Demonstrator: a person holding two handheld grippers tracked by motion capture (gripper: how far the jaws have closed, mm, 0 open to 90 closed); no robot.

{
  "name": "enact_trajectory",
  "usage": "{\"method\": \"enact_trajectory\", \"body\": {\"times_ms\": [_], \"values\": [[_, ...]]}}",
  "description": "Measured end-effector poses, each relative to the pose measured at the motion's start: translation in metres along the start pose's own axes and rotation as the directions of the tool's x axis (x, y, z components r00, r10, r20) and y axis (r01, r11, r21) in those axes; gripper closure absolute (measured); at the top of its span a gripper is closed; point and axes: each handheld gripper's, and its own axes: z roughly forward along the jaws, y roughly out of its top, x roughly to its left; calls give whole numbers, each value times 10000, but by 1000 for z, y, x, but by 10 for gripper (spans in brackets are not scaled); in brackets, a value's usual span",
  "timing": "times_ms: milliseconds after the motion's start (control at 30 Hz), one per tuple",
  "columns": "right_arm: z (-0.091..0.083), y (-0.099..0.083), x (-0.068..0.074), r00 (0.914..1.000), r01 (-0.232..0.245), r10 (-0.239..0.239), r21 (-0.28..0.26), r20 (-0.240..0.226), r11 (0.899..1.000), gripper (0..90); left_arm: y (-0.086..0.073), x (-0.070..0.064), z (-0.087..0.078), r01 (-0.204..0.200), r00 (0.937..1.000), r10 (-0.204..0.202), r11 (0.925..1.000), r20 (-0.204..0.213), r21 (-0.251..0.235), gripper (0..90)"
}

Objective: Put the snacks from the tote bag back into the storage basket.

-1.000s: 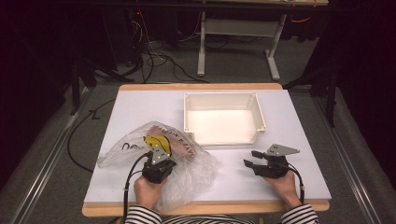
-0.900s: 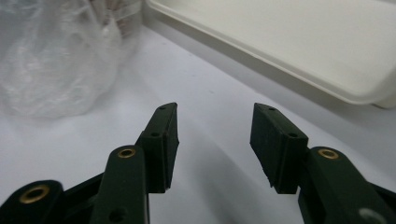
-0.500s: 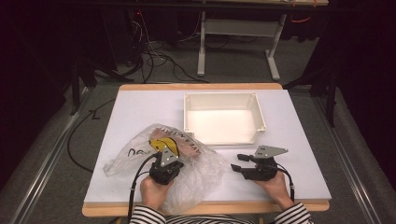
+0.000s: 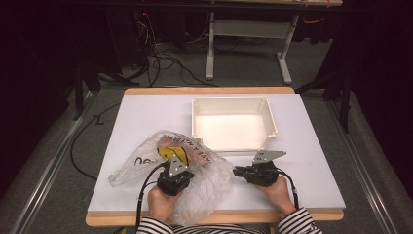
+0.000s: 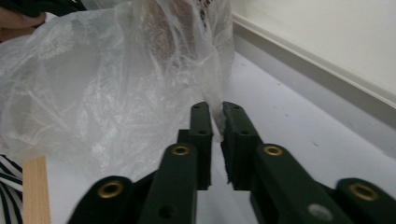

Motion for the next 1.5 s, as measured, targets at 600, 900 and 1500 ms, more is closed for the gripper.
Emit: {"method": "enact_trajectory", "body": {"times_ms": [600, 900, 1500], "values": [[-19, -3, -4, 9990, 188, -184, -94, 406, 9998, 900, 21, -13, -39, 244, 9925, -396, 9912, -1153, -1299, 450], [-26, -8, -9, 9984, 268, -269, 32, 493, 9996, 900, 20, 8, -46, 983, 9706, -1277, 9841, -2040, -1483, 423], [-51, -22, -25, 9965, -88, 75, 148, 835, 9999, 900, 20, 23, -41, 1390, 9593, -1652, 9822, -2290, -1263, 468]]}}
